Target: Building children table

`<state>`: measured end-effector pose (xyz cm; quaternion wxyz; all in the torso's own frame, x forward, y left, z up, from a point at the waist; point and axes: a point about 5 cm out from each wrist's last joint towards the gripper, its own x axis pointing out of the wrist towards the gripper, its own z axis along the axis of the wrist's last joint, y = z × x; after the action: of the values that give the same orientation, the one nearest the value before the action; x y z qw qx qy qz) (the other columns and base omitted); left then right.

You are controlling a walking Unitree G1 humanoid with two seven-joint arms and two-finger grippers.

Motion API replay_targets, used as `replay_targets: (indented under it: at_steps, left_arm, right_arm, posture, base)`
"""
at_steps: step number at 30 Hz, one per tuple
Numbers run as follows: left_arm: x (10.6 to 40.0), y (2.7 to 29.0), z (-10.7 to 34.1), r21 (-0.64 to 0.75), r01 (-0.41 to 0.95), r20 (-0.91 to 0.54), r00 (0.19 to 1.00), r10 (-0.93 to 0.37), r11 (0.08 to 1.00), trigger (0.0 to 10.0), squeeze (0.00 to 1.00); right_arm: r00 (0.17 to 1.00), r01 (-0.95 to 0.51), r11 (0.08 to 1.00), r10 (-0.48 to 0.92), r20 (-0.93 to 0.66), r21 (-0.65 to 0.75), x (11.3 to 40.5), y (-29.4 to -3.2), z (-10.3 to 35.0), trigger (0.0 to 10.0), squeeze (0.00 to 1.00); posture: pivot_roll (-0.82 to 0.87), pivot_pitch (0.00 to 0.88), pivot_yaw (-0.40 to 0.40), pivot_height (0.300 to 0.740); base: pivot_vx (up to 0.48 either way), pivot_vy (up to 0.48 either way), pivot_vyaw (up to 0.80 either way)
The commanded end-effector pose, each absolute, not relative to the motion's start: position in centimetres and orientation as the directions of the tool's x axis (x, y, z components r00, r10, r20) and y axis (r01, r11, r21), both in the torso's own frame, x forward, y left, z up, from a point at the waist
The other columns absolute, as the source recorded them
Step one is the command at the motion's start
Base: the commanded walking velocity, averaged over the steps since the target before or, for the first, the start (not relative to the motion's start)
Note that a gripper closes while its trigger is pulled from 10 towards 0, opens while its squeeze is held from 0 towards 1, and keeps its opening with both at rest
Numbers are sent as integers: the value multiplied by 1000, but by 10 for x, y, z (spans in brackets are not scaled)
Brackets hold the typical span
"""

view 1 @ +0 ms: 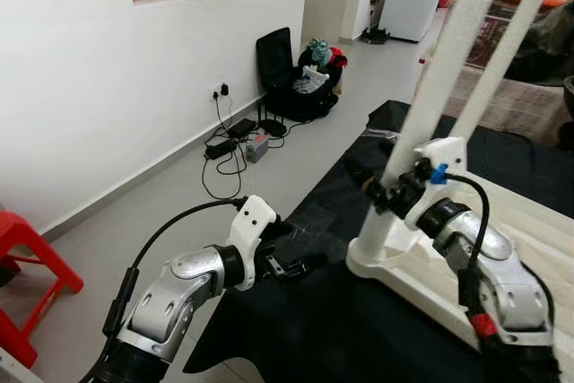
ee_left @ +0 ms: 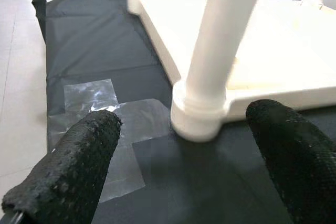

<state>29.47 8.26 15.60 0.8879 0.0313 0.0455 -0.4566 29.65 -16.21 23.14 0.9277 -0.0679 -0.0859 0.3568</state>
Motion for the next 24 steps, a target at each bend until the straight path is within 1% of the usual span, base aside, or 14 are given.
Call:
replay_targets:
  at_steps: [1,2,3,4,5,6,7,12,14,17,19,21,23,24]
  left_arm:
    - [295,82,158,29,812,-105,582,-806,582,10000,0]
    - [295,82,158,29,812,-105,583,-806,583,10000,0]
    - [294,82,158,28,811,-104,584,-805,585,10000,0]
    - [293,83,158,28,810,-104,585,-805,585,10000,0]
    - [293,83,158,27,810,-104,585,-804,586,10000,0]
    - [293,83,158,27,810,-104,585,-804,586,10000,0]
    - [292,85,158,25,809,-106,587,-803,588,10000,0]
    - [292,85,157,25,810,-111,584,-804,585,10000,0]
    - [293,83,158,25,814,-108,579,-808,580,10000,0]
    - [293,82,158,24,815,-107,577,-809,578,10000,0]
    - [294,81,158,24,817,-106,575,-811,576,10000,0]
    - [294,81,158,24,817,-106,575,-811,576,10000,0]
    - [293,81,158,24,818,-108,574,-812,575,10000,0]
    - [293,81,158,24,818,-108,574,-812,575,10000,0]
  right_arm:
    - [638,-739,643,764,100,-198,289,-143,228,10000,0]
    - [632,-745,636,769,90,-203,290,-141,225,10000,0]
    - [625,-753,626,777,77,-203,289,-139,220,8353,0]
    - [620,-759,620,781,71,-201,289,-138,218,8353,0]
    - [601,-775,601,797,65,-196,288,-138,216,3725,0]
    - [601,-775,601,797,65,-196,288,-138,216,3725,0]
    - [576,-795,577,815,65,-186,285,-140,215,0,0]
    - [582,-790,585,810,73,-186,286,-149,213,0,0]
    - [753,-642,740,658,20,-202,305,-162,205,0,0]
    - [820,-559,800,572,-4,-217,312,-169,201,0,0]
    - [975,-218,950,202,-92,-223,333,-197,187,0,0]
    - [975,-218,950,202,-92,-223,333,-197,187,0,0]
    - [984,83,978,-111,-137,-192,335,-219,175,0,0]
    - [984,83,978,-111,-137,-192,335,-219,175,0,0]
  posture:
    - [89,0,-98,740]
    - [90,0,-99,740]
    - [95,0,-102,740]
    - [97,0,-102,740]
    - [98,0,-102,740]
    - [98,0,-102,740]
    - [95,0,-99,740]
    - [93,0,-98,740]
    - [80,0,-89,740]
    - [80,0,-89,740]
    - [77,0,-86,740]
    - [77,0,-86,740]
    - [79,0,-84,740]
    - [79,0,-84,740]
  base:
    - [0,0,0]
    - [0,0,0]
    - [0,0,0]
    - [0,0,0]
    - [0,0,0]
    - [0,0,0]
    - [0,0,0]
    - [0,0,0]
    - [0,0,0]
    - [0,0,0]
    - [0,0,0]
    - [0,0,0]
    - [0,0,0]
    - [0,0,0]
